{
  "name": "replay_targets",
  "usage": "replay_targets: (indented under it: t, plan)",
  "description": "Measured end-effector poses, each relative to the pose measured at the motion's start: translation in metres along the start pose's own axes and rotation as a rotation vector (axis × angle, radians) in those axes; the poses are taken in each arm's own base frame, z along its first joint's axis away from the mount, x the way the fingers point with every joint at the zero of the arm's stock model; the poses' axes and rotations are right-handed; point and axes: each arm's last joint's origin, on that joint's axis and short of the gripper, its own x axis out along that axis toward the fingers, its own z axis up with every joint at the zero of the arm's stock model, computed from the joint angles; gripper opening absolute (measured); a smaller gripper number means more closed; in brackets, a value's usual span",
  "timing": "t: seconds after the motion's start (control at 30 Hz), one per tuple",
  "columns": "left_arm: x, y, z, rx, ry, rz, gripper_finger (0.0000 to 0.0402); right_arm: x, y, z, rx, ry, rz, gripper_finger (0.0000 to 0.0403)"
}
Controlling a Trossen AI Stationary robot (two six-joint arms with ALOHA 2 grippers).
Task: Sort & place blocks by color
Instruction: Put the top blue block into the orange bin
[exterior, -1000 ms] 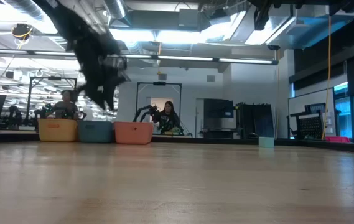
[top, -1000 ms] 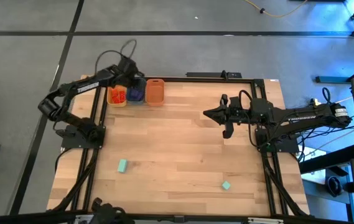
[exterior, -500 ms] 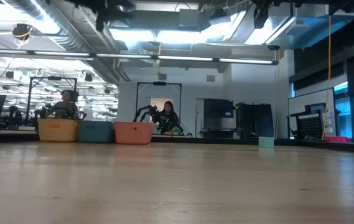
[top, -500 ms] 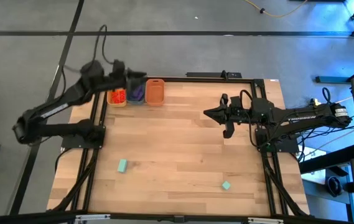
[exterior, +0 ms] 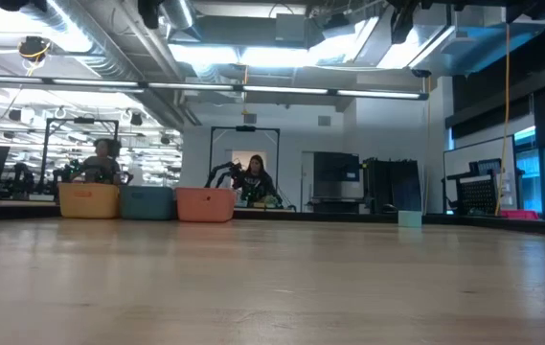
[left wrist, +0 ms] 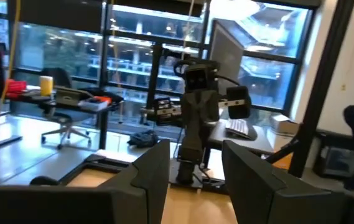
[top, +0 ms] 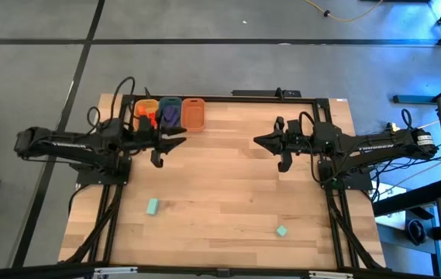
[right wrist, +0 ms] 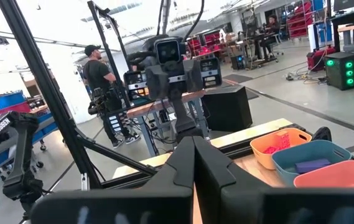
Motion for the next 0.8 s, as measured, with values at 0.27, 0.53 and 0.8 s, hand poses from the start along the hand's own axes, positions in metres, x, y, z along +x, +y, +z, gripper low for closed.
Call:
replay_targets:
  t: [0.27,0.53,0.8]
  plan:
    - [-0.001,0.002,-0.009,-0.023,0.095,0.035,0.0045,0.0,0.0,0.0,0.005,0.001,0.0,0.0]
    - [-0.001,0.005,-0.012,-0.045,0.131,0.009,0.0002,0.0,0.0,0.0,0.004,0.001,0.0,0.0]
    - [-0.001,0.006,-0.012,-0.014,0.126,0.049,0.0,0.0,0.0,0.0,-0.004,0.002,-0.004,0.0008]
